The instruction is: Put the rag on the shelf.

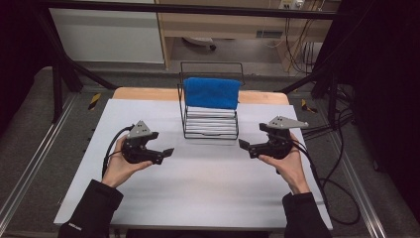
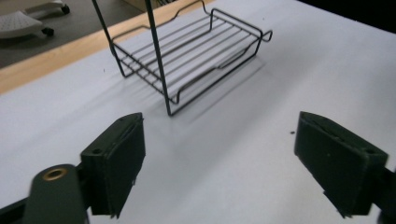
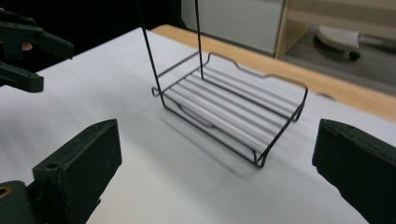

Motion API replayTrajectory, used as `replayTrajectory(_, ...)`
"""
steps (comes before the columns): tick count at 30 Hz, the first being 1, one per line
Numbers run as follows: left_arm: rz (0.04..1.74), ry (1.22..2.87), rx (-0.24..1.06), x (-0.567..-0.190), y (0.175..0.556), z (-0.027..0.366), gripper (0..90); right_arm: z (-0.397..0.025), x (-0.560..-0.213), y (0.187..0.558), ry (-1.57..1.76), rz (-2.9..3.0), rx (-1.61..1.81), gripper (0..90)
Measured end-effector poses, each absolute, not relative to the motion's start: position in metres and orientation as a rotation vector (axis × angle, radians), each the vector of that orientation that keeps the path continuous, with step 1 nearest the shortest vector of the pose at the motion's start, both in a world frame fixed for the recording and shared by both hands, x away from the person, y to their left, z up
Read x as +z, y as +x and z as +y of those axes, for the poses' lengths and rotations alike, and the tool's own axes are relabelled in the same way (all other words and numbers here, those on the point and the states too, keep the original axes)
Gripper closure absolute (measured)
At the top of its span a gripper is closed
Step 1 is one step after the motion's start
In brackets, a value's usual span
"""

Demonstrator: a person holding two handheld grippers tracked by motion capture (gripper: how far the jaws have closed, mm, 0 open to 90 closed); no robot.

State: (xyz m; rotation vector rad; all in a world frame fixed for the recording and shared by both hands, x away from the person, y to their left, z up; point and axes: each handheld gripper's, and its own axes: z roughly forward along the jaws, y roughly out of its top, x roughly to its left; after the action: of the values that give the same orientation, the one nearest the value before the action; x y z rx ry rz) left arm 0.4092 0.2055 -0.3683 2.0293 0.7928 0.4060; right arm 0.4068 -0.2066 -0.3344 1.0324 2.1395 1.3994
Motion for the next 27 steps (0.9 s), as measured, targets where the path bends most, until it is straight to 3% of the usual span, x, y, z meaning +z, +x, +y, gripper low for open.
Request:
replayTrajectory(6,0.83,2.037,0.411,-0.391,0.396,0.221,7.2,-0.213,-0.366,0.397,1.05,2.198,1.367,0.7)
replayTrajectory(16,0.846,2.03,0.399,-0.419,0.377,0.246,7.0,-0.228,-0.414,0.381,1.105,2.293,1.301,0.7)
replayTrajectory(27,0.867,2.064,0.376,-0.436,0.366,0.266,7.4,-0.258,-0.439,0.362,1.123,2.338,1.301,0.8)
